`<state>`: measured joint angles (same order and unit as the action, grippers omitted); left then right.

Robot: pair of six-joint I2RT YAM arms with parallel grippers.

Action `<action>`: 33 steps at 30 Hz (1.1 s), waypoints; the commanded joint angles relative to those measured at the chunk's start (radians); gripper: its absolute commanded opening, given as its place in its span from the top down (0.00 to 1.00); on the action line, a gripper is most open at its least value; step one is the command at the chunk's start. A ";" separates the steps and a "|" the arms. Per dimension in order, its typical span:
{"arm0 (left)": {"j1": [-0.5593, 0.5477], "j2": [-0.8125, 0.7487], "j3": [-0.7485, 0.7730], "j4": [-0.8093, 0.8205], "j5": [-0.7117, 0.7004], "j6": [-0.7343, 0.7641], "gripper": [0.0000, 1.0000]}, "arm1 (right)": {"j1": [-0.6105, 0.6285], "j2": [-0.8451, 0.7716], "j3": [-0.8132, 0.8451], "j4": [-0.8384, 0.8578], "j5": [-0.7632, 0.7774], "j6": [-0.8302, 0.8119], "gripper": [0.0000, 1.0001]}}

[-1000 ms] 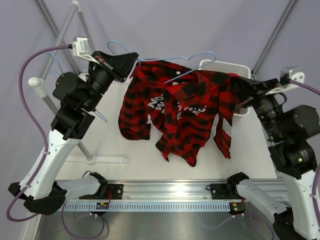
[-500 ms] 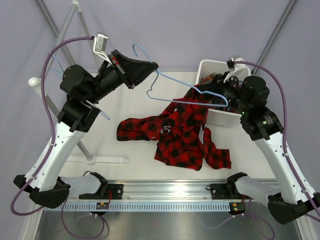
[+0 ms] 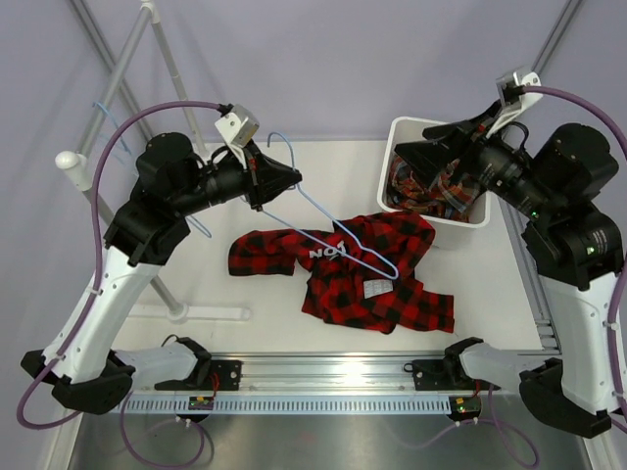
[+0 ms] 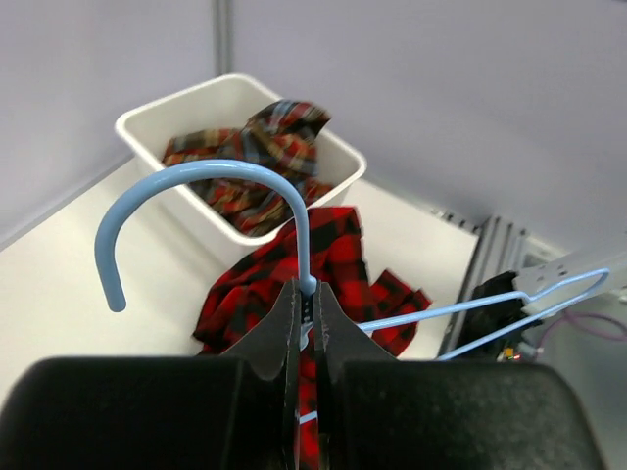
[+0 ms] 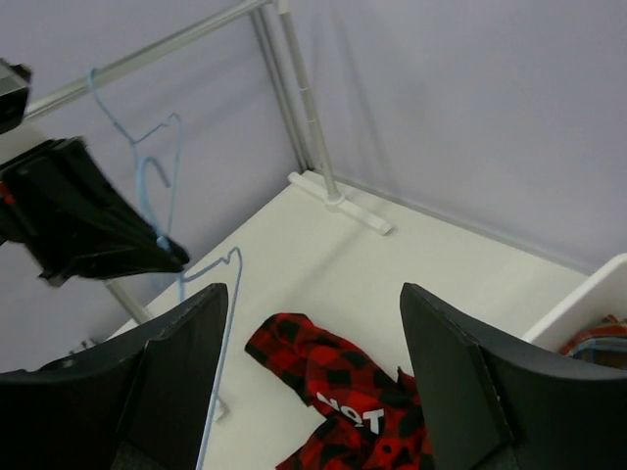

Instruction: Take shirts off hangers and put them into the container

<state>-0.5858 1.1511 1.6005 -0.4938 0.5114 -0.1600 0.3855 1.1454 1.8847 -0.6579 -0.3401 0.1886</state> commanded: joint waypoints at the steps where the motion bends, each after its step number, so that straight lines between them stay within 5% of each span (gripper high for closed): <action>1: 0.003 0.019 0.093 -0.083 -0.120 0.129 1.00 | 0.001 -0.042 -0.028 -0.063 -0.135 0.020 0.23; 5: 0.004 0.045 0.176 -0.089 -0.244 0.106 1.00 | 0.003 -0.104 -0.128 -0.031 -0.334 0.008 0.25; 10: 0.004 0.102 0.277 -0.101 -0.369 0.082 1.00 | 0.010 -0.271 -0.351 0.104 -0.390 -0.021 0.26; 12: 0.010 0.113 0.285 -0.097 -0.367 0.077 1.00 | 0.009 -0.280 -0.366 0.081 -0.393 -0.053 0.33; 33: 0.024 0.091 0.297 -0.114 -0.330 0.054 1.00 | 0.009 -0.276 -0.458 0.136 -0.339 -0.120 0.33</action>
<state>-0.5716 1.2770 1.8549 -0.6182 0.1787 -0.1020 0.3882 0.8692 1.4261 -0.5629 -0.6971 0.0864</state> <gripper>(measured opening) 0.034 0.670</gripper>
